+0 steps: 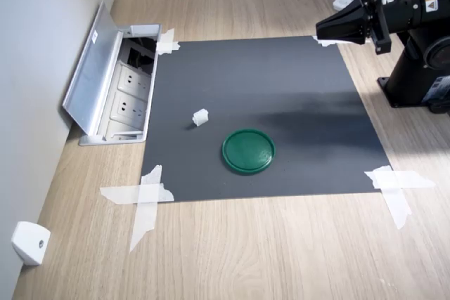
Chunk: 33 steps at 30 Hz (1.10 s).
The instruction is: Grasp a white terminal and put it on the green lid.
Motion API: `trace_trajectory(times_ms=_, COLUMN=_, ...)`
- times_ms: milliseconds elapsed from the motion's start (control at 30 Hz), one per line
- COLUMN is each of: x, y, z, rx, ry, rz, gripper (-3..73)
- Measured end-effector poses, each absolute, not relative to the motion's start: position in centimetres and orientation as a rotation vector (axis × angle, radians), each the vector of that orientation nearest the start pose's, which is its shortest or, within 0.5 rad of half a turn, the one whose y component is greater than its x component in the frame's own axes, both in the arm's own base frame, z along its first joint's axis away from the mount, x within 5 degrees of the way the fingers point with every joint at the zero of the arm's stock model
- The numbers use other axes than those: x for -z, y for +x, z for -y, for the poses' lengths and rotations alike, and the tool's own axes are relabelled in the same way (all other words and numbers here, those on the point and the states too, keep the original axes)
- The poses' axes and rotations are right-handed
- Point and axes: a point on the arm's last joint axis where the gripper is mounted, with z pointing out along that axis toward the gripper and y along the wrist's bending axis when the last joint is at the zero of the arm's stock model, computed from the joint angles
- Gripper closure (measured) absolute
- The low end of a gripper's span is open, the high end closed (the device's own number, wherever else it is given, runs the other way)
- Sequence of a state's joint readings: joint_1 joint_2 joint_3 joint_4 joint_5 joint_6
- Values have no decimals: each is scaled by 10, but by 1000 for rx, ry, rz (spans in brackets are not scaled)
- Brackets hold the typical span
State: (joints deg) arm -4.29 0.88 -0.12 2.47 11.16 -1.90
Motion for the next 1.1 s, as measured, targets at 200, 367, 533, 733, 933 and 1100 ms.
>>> trace_trajectory(times_ms=200, x=-218, y=73, z=5, rx=64, ry=48, rz=-1814, gripper=703)
trace_trajectory(times_ms=367, x=-241, y=99, z=8, rx=81, ry=32, rz=-1965, gripper=703)
trace_trajectory(times_ms=533, x=-250, y=125, z=10, rx=87, ry=24, rz=-2142, gripper=703)
trace_trajectory(times_ms=733, x=-261, y=141, z=14, rx=128, ry=-1, rz=-2353, gripper=703)
trace_trajectory(times_ms=933, x=-295, y=173, z=18, rx=135, ry=7, rz=-2478, gripper=703)
trace_trajectory(times_ms=1100, x=-313, y=213, z=21, rx=142, ry=-3, rz=-2555, gripper=703)
